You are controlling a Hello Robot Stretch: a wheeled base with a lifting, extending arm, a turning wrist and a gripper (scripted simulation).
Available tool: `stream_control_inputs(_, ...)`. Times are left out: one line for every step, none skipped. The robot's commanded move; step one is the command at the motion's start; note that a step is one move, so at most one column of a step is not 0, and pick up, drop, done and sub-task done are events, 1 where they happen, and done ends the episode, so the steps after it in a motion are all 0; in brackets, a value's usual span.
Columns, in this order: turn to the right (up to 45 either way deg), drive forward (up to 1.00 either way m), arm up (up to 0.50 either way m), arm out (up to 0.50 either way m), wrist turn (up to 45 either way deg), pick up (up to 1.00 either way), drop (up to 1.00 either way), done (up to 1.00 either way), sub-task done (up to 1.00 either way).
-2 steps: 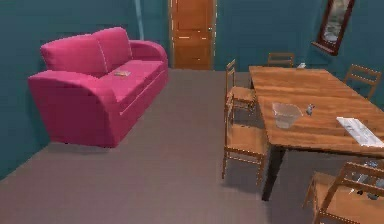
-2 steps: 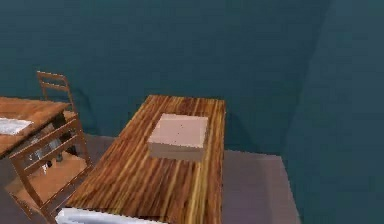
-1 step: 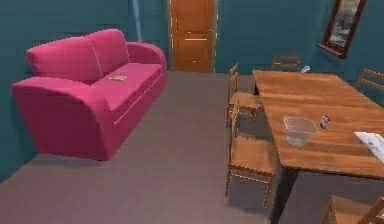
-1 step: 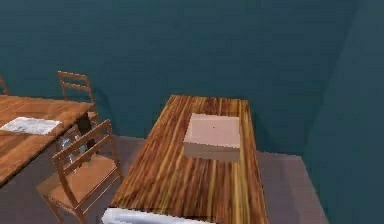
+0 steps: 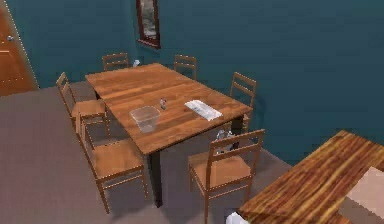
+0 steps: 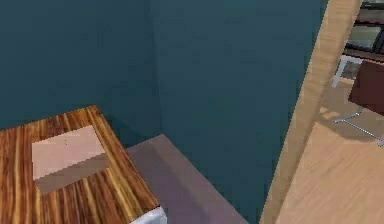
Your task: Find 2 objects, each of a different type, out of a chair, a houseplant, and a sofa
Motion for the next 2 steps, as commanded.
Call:
stream_control_inputs(9.0, 0.0, 0.0, 0.0, 0.0, 0.0, 0.0, 0.0, 0.0)
stream_control_inputs(0.0, 0.0, 0.0, 0.0, 0.0, 0.0, 0.0, 0.0, 1.0)
